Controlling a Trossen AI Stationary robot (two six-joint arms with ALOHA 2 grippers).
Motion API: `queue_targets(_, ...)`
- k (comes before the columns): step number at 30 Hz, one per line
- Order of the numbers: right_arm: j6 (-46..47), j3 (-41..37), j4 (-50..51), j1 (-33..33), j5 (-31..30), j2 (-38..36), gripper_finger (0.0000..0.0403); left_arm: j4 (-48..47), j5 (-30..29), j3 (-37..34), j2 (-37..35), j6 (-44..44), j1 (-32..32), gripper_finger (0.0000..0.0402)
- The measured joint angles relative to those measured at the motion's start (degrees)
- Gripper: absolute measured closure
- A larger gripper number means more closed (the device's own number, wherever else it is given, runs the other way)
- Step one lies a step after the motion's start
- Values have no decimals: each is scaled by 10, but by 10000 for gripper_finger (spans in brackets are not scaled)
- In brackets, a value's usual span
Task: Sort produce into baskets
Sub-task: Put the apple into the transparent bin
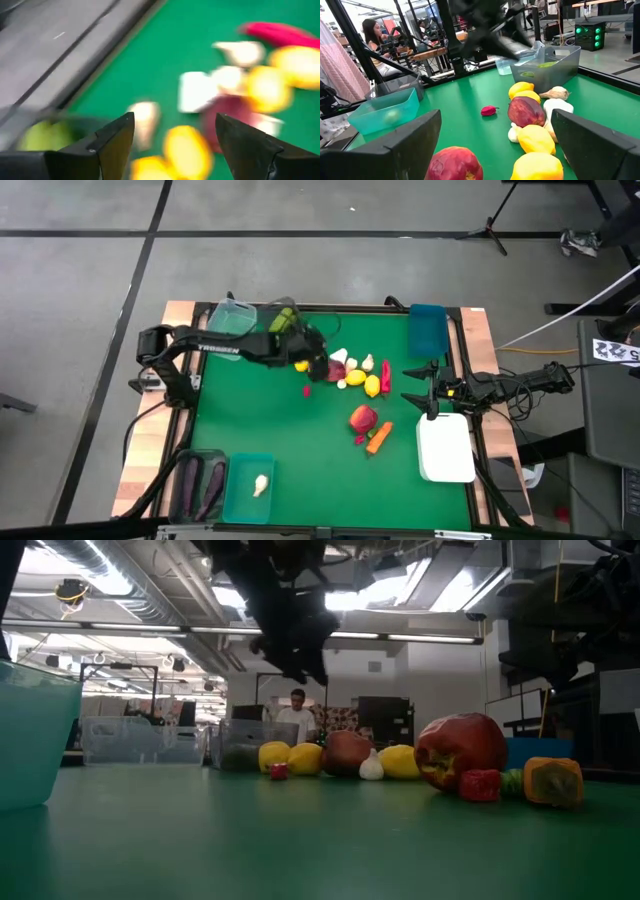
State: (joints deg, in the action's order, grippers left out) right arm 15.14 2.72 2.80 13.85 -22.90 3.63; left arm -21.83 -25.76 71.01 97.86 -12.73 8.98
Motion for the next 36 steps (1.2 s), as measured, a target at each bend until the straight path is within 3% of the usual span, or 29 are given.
queue_targets(3, 0, 0, 0, 0, 0, 0, 27, 79, 45, -34, 2, 9, -17, 129)
queue_targets(12, 11, 0, -1, 0, 0, 0, 27, 228, 94, -72, 71, 51, -6, 130)
queue_targets(25, 11, 0, 0, 0, 0, 0, 27, 249, 88, -69, 149, 35, 6, 130)
queue_targets(36, 13, 0, 0, 0, 0, 0, 27, 243, 102, -69, 151, 24, 7, 153)
